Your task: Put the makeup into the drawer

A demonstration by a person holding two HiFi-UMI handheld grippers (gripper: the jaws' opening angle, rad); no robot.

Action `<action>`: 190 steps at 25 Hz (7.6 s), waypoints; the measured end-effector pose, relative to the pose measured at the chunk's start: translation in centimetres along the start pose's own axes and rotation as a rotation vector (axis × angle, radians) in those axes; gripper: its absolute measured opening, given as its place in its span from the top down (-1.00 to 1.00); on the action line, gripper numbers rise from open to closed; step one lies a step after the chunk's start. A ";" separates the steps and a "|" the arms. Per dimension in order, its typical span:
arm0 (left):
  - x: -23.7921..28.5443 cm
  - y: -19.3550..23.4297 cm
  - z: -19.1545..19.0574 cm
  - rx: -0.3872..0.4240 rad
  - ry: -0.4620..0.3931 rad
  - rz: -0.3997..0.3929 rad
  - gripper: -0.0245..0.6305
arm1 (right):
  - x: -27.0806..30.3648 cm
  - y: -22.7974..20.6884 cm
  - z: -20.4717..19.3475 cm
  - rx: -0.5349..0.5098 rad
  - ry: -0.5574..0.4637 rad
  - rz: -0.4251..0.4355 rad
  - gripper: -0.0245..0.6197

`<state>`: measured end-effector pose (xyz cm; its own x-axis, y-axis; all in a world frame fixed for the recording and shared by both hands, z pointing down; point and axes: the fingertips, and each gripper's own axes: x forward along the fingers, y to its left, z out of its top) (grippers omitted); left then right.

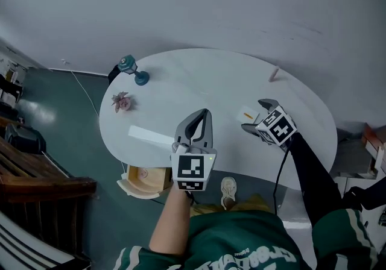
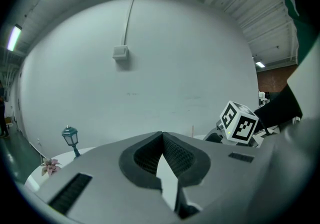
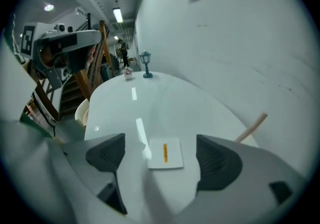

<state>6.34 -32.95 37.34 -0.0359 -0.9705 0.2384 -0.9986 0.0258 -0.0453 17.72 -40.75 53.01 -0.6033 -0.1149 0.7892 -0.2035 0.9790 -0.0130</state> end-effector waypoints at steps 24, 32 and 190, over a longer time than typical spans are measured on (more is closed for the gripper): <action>-0.8 1.3 -2.8 -0.018 0.059 0.042 0.93 | 6.8 -0.8 -5.0 -0.057 0.316 0.052 -0.11; -1.5 1.0 -2.8 -0.016 0.055 0.040 0.93 | 5.5 -0.6 -4.6 -0.031 0.236 -0.017 -0.05; -47.7 36.7 -18.2 -0.228 0.043 0.689 0.93 | 18.0 56.0 25.9 -0.450 -0.341 0.314 -0.11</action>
<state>-29.27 18.64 41.94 -0.6561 -0.7059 0.2670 -0.7319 0.6814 0.0033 -24.53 7.63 50.61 -0.8077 0.2135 0.5496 0.3209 0.9412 0.1059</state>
